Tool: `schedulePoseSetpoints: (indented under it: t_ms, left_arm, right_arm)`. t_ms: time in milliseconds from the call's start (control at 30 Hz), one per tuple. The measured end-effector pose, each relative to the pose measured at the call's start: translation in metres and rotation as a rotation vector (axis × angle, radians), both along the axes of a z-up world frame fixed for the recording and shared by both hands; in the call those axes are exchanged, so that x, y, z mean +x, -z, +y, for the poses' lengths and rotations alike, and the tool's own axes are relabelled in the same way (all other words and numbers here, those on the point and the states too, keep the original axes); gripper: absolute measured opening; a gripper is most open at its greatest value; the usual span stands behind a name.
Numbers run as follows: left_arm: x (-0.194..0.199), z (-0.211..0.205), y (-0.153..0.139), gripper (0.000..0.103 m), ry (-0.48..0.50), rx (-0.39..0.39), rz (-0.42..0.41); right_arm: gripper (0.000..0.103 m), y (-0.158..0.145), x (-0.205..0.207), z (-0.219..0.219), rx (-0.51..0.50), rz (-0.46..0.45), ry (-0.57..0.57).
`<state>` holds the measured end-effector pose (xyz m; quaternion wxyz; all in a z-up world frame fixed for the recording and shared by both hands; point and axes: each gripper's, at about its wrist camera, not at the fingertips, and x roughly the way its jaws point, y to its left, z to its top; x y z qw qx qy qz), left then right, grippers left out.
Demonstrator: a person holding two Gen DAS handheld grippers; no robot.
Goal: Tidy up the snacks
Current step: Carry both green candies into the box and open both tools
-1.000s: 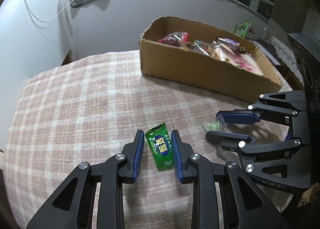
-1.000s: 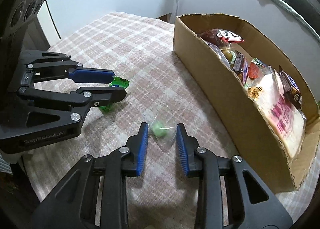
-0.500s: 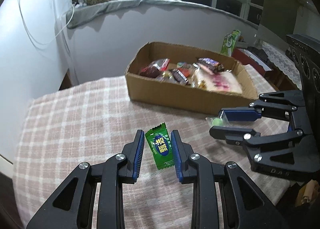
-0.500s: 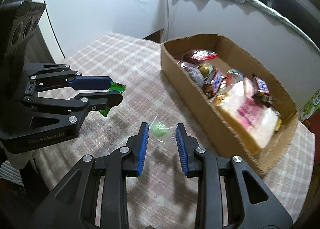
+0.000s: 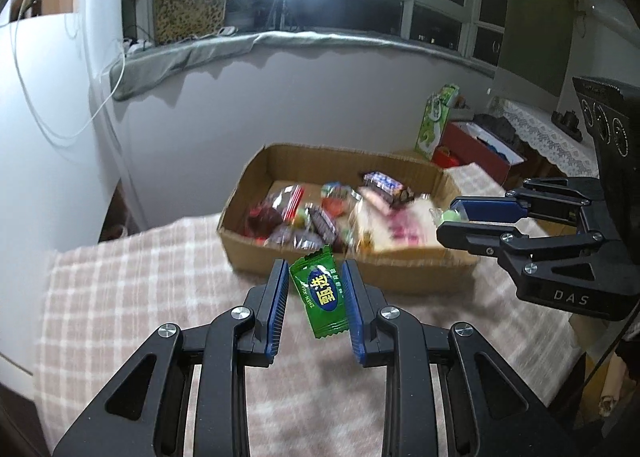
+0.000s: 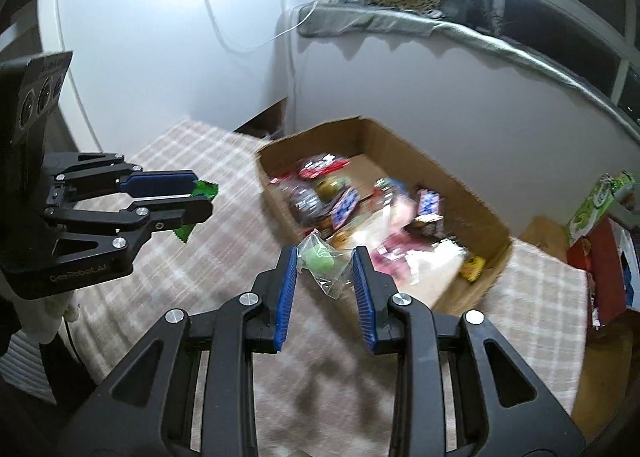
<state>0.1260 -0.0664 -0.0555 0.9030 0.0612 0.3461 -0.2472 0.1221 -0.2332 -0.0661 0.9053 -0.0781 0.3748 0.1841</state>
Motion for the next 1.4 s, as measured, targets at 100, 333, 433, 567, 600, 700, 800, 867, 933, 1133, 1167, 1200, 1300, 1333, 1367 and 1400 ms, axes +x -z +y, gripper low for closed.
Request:
schedulePoseSetpoints:
  t_ms: [100,333,433,567,600,700,800,867,933,1133,1167,1200,1300,1333,1367,1400]
  left_arm:
    - [0.009,-0.006,-0.006,0.025,0.002,-0.011,-0.008]
    - [0.027,-0.024,-0.01,0.025,0.009,-0.003,-0.022]
    - [0.038,-0.032,-0.01,0.025,0.004,-0.01,-0.022]
    - [0.049,-0.041,-0.006,0.025,-0.002,-0.015,-0.015]
    - [0.053,-0.044,-0.005,0.025,0.0,-0.018,-0.008]
    - [0.058,-0.048,-0.001,0.025,0.001,-0.019,-0.003]
    - [0.064,-0.051,0.004,0.025,0.001,-0.012,0.005]
    - [0.068,-0.053,0.008,0.025,0.0,-0.01,0.014]
    - [0.072,-0.055,0.011,0.025,-0.003,-0.013,0.024]
    - [0.079,-0.058,0.019,0.026,0.0,-0.007,0.044]
    - [0.08,-0.059,0.02,0.026,0.001,-0.004,0.044]
    - [0.081,-0.059,0.022,0.026,0.001,-0.003,0.048]
    - [0.084,-0.06,0.024,0.027,0.004,-0.001,0.061]
    - [0.084,-0.061,0.025,0.028,-0.001,0.002,0.064]
    - [0.085,-0.061,0.025,0.029,-0.008,0.003,0.061]
    - [0.085,-0.06,0.025,0.036,-0.019,0.007,0.062]
  right_arm:
    - [0.029,-0.007,0.008,-0.013,0.01,-0.013,0.029]
    - [0.029,-0.013,0.025,-0.032,0.01,-0.018,0.068]
    - [0.029,-0.012,0.036,-0.041,0.027,-0.009,0.086]
    - [0.029,-0.008,0.053,-0.05,0.043,0.002,0.113]
    - [0.029,-0.006,0.056,-0.052,0.044,0.005,0.117]
    - [0.029,-0.003,0.063,-0.055,0.048,0.011,0.126]
    - [0.029,0.001,0.067,-0.059,0.054,0.02,0.128]
    - [0.029,0.005,0.071,-0.061,0.051,0.025,0.13]
    - [0.029,0.009,0.076,-0.064,0.055,0.038,0.135]
    - [0.03,0.023,0.086,-0.07,0.07,0.078,0.146]
    - [0.03,0.025,0.087,-0.07,0.069,0.081,0.144]
    - [0.03,0.026,0.087,-0.07,0.068,0.083,0.143]
    - [0.03,0.03,0.089,-0.07,0.068,0.091,0.144]
    - [0.03,0.03,0.089,-0.071,0.068,0.091,0.146]
    - [0.03,0.03,0.089,-0.071,0.067,0.092,0.147]
    - [0.031,0.031,0.09,-0.071,0.065,0.092,0.147]
